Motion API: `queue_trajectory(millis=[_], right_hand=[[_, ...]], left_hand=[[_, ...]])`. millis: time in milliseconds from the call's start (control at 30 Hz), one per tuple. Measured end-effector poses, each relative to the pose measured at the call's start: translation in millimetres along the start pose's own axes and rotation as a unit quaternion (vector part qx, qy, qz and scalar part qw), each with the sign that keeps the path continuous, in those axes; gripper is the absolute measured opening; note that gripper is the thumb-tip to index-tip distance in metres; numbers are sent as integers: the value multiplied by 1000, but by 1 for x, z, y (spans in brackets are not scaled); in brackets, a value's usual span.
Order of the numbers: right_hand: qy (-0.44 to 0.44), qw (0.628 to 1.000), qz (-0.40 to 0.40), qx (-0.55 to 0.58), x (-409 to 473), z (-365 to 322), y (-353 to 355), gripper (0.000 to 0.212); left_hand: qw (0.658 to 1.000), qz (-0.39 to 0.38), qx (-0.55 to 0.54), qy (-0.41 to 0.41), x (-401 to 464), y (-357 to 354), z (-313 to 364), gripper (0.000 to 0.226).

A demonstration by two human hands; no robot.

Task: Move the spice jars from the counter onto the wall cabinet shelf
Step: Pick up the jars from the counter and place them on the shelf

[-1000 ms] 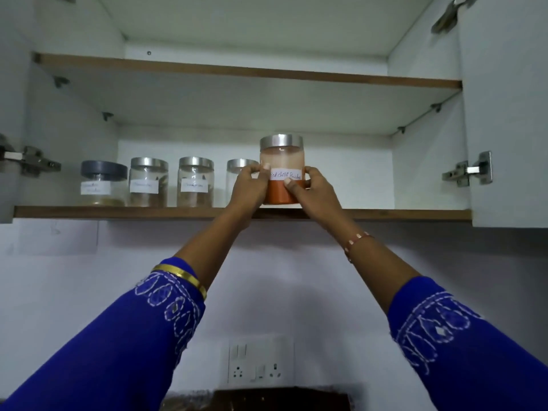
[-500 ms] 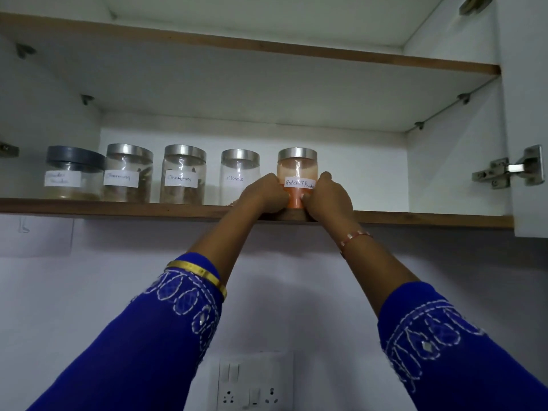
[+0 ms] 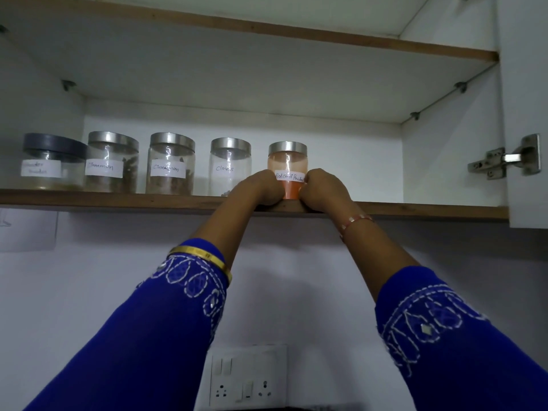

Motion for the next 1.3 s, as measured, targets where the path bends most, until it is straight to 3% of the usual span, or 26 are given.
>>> queue_trajectory(millis=[167,300,433,533,833,1067,1200,1300], right_hand=[[36,989,129,-70,-38,0,9,28],[142,974,170,-53,-70,-1,18,31],[120,986,111,-30,-94,34,10,40],[80,992,93,7,-132,72,10,43],[-89,990,9,111,-290,211,-37,40],[-263,950,-96,141,-410,310,-102,37],[-310,928,-177,106,-465,344,-142,43],[-297,921,-240,81,-493,355,-164,50]], left_hand=[[988,135,66,19,-24,16,3,25],[966,235,91,-52,-58,22,24,32],[957,260,-79,-104,-96,4,30,35],[915,272,-279,-105,-141,-24,33,34],[910,147,-386,-18,-279,-161,55,36],[899,48,-429,70,-361,-266,56,35],[872,-7,-462,161,-415,-326,63,33],[861,-60,-457,214,-452,-362,68,33]])
Point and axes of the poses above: each hand's wrist, its own x-axis towards the middle knuckle, its own y-axis out of the back of the hand, z = x × y, the point moved 10 cm from there along x, towards the middle knuckle, and after that the axes turned 12 degrees about -y, right-handed, at the moved point
